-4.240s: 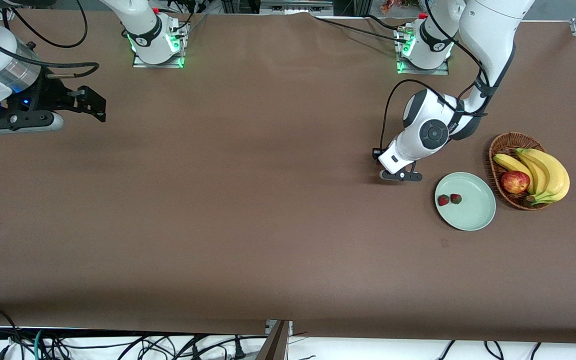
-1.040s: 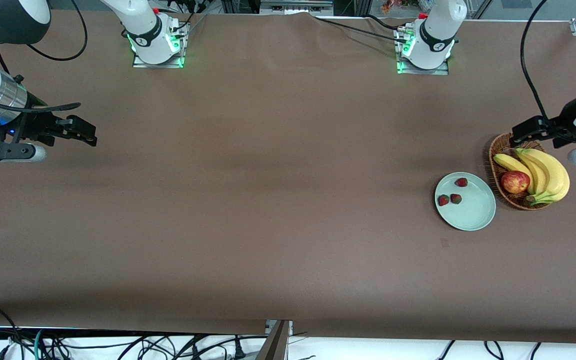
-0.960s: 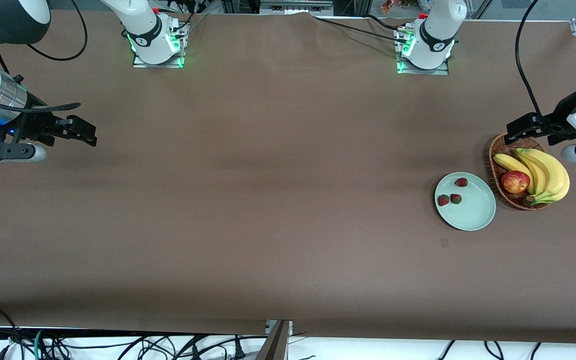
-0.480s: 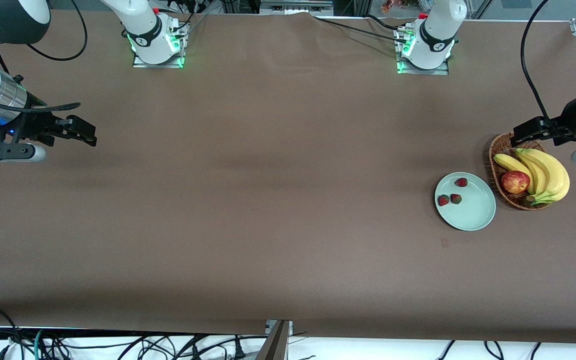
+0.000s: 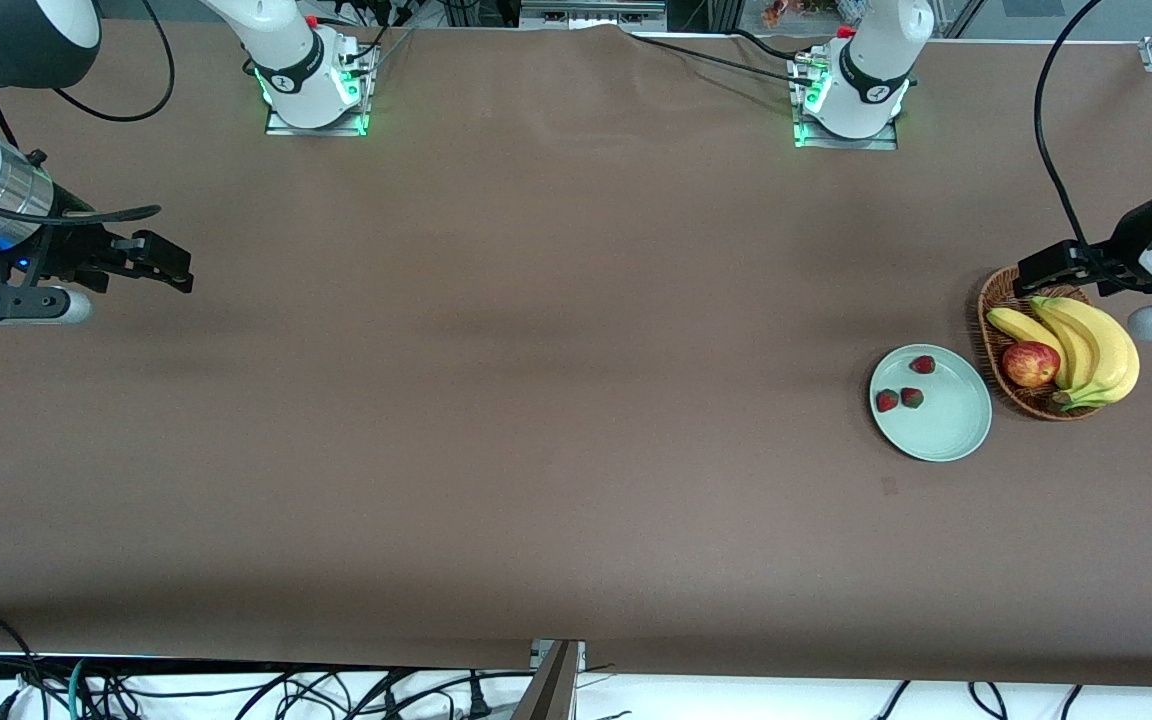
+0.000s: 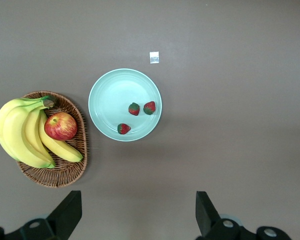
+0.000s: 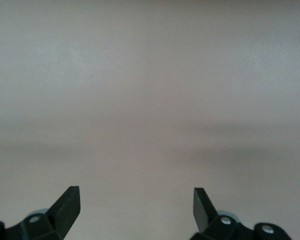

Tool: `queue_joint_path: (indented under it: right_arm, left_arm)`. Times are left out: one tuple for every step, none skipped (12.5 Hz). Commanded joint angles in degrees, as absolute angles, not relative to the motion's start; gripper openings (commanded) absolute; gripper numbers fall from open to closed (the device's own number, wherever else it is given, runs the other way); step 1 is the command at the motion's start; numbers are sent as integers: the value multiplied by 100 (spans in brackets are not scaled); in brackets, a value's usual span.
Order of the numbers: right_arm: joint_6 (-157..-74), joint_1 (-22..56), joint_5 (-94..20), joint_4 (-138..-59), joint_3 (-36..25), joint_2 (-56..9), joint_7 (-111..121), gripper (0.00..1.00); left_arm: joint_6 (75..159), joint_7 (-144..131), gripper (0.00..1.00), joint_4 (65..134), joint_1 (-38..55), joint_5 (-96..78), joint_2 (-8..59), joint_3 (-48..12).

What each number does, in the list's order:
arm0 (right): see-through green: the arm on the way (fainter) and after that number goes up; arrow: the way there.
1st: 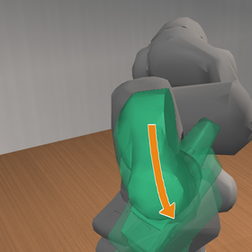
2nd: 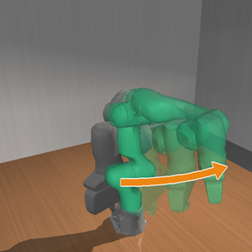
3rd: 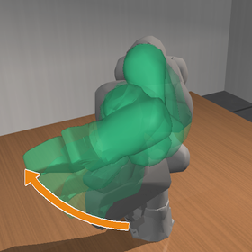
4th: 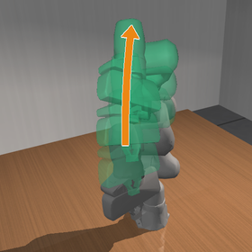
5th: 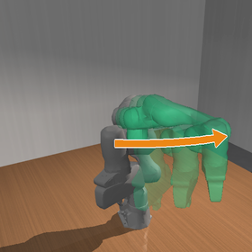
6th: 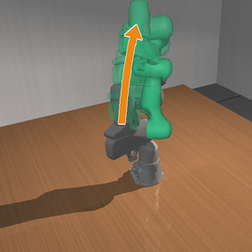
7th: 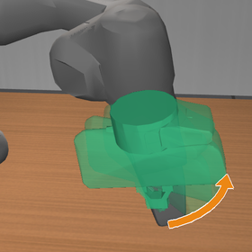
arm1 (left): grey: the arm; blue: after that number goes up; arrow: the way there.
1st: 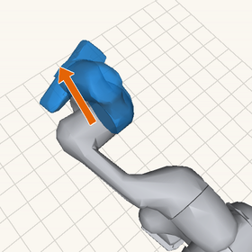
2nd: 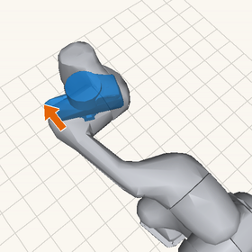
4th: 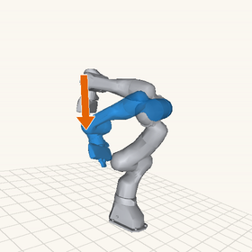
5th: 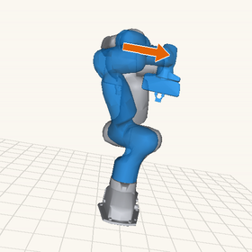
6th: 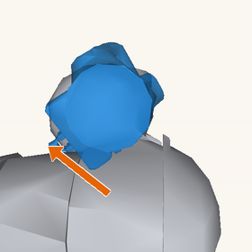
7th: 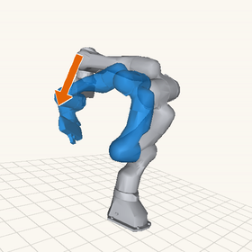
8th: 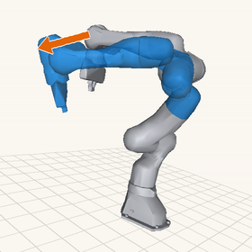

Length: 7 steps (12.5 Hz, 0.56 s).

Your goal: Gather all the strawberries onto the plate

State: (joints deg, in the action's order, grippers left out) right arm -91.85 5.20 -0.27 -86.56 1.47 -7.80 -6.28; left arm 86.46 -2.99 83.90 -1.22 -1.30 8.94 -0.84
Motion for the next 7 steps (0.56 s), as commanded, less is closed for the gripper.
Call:
queue_joint_path:
  right_arm:
    - [-9141,448,-114,-8534,185,-817,-563,100]
    - [-9141,448,-114,-8534,185,-826,-563,100]
    - [-9141,448,-114,-8534,185,-817,-563,100]
    - [-9141,440,-114,-8534,185,-826,-563,100]
    - [-9141,448,-114,-8534,185,-826,-563,100]
    - [-9141,448,-114,-8534,185,-817,-563,100]
    - [-9141,448,-114,-8534,185,-817,-563,100]
  left_arm:
    - [8578,-317,100,8306,-149,9,923,-114]
    - [8578,-308,100,8306,-158,9,923,-106]
    - [8578,-308,100,8306,-167,0,923,-97]
    - [8578,-316,100,8306,-150,9,923,-97]
    - [8578,-316,100,8306,-149,0,923,-97]
    - [8578,-316,100,8306,-132,0,923,-97]
    - [8578,-325,100,8306,-123,-35,923,-97]
